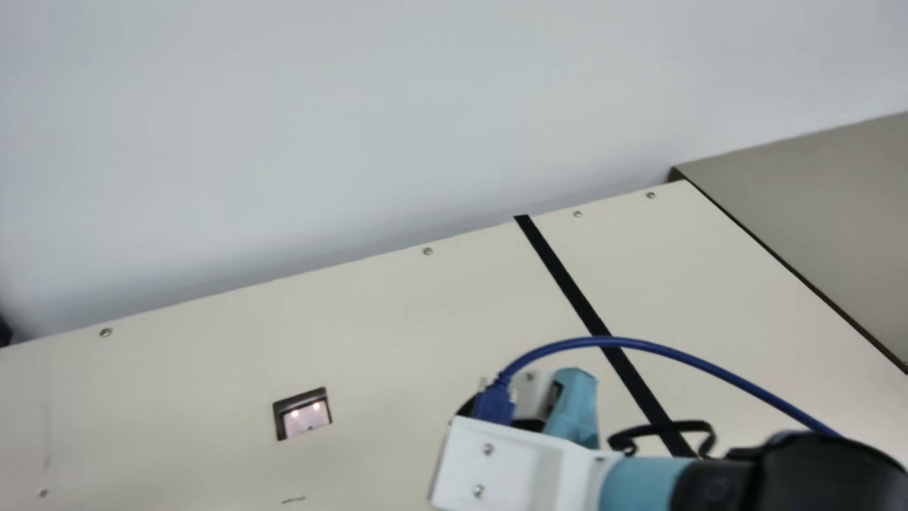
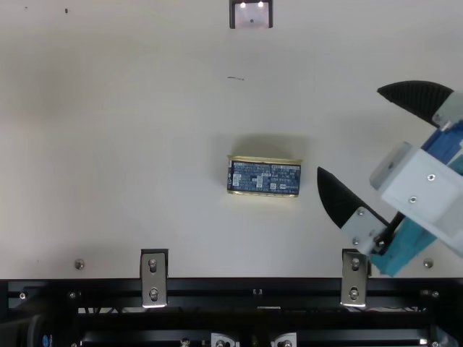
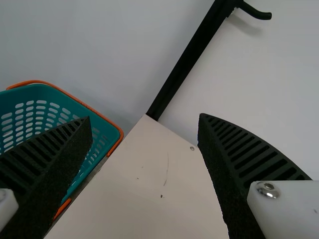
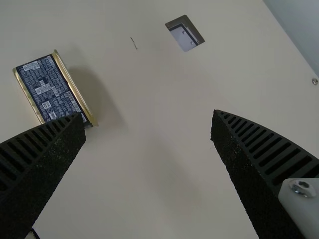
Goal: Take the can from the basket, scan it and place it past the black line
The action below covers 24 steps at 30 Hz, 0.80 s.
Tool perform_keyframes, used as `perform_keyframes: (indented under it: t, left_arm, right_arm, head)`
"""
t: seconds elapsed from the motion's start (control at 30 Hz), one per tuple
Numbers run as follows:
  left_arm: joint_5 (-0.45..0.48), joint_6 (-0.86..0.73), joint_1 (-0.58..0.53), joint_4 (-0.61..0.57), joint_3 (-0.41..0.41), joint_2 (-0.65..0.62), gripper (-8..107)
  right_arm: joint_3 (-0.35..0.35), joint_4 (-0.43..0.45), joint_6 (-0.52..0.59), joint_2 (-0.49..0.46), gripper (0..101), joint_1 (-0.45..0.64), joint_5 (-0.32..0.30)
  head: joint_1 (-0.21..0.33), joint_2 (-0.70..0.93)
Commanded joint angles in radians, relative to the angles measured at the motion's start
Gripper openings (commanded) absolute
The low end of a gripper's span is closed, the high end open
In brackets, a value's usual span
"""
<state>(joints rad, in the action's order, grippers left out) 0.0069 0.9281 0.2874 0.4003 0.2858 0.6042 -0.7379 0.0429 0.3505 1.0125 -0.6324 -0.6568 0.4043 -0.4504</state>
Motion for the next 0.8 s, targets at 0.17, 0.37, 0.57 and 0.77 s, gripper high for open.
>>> perform_keyframes:
  t: [0.17, 0.37, 0.57, 0.77]
  left_arm:
    - [0.000, 0.000, 0.000, 0.000, 0.000, 0.000, 90]
    - [0.000, 0.000, 0.000, 0.000, 0.000, 0.000, 90]
    - [0.000, 0.000, 0.000, 0.000, 0.000, 0.000, 90]
    - [0.000, 0.000, 0.000, 0.000, 0.000, 0.000, 90]
  right_arm:
    - [-0.008, 0.045, -0.057, 0.019, 101, -0.037, 0.008]
    - [-0.013, 0.064, -0.093, 0.028, 101, -0.062, 0.014]
    - [-0.014, 0.064, -0.094, 0.036, 101, -0.076, 0.010]
    - [-0.018, 0.050, -0.068, 0.059, 101, -0.088, 0.004]
  head:
    - [0.032, -0.056]
    - [0.032, -0.056]
    - [0.032, -0.056]
    - [0.032, -0.056]
